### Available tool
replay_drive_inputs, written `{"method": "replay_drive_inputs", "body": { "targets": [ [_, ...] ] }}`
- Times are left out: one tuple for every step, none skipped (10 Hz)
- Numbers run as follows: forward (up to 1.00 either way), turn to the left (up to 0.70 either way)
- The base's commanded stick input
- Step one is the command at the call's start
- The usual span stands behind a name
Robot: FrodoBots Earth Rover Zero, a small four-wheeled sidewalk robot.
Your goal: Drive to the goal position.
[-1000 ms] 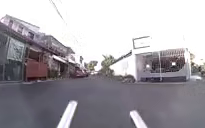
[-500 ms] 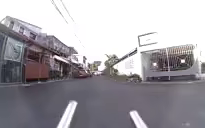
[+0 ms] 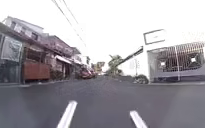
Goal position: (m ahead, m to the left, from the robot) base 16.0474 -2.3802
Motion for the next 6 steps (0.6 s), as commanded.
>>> {"method": "replay_drive_inputs", "body": {
  "targets": [
    [1.00,0.00],
    [1.00,0.00],
    [1.00,0.00],
    [1.00,0.00],
    [1.00,0.00],
    [1.00,0.00]
  ]
}}
